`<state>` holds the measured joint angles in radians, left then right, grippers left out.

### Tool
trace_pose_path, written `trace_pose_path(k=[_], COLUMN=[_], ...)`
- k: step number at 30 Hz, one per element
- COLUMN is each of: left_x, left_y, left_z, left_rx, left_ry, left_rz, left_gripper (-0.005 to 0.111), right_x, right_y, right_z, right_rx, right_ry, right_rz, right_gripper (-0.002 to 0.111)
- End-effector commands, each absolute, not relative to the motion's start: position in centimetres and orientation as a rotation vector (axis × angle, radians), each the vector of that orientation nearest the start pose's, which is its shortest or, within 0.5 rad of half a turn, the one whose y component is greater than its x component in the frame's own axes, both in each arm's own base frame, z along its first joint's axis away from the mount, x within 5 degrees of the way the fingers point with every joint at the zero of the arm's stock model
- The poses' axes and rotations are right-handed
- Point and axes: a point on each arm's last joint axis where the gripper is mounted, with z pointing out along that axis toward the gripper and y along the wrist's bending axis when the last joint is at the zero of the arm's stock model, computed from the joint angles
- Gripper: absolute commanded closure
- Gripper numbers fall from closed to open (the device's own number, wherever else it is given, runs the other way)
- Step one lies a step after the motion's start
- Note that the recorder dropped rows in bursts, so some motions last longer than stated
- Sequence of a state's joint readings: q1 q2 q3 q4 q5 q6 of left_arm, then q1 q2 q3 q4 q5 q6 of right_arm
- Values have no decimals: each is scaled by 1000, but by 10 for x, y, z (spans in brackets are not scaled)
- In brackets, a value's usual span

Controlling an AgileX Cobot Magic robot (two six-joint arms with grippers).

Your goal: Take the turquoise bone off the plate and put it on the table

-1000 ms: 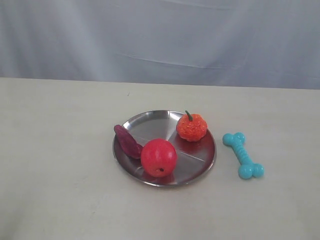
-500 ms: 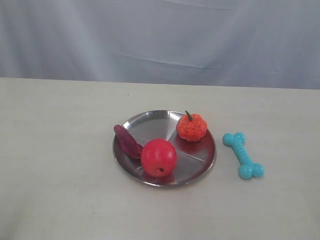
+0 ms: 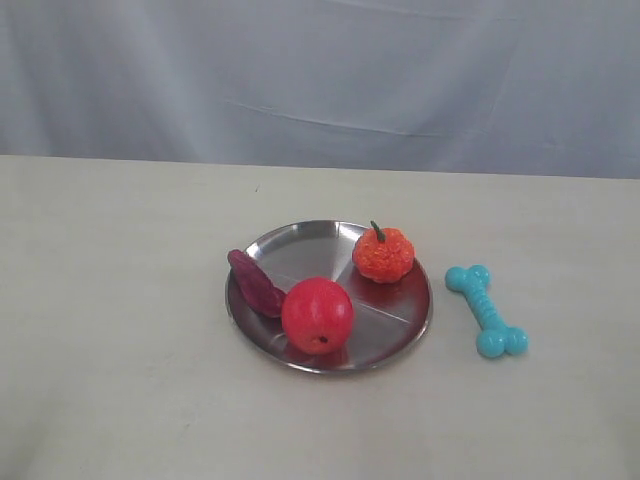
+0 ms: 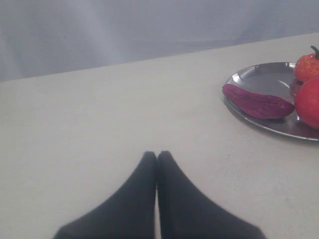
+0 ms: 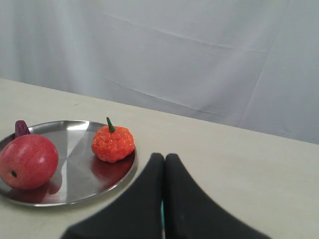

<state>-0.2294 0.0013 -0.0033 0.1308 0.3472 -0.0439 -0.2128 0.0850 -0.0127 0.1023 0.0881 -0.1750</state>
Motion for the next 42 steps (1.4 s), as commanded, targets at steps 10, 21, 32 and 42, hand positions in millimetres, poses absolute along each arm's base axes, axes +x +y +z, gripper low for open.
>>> trace_pose_path(k=[10, 21, 32, 42], left_x=[53, 53, 53, 53], left_y=[-8, -8, -8, -8], left_z=[182, 182, 182, 182], left_rx=[252, 252, 252, 252], left_ry=[1810, 1810, 1810, 1810], left_rz=[-66, -66, -66, -66], left_gripper=[107, 107, 107, 107], right_x=[55, 54, 53, 53], right_y=[-12, -11, -10, -10], right_z=[197, 187, 182, 182], right_rx=[63, 109, 146, 146], right_ry=[1669, 1772, 1827, 1827], right_rz=[-266, -216, -166, -166], right_gripper=[109, 109, 109, 109])
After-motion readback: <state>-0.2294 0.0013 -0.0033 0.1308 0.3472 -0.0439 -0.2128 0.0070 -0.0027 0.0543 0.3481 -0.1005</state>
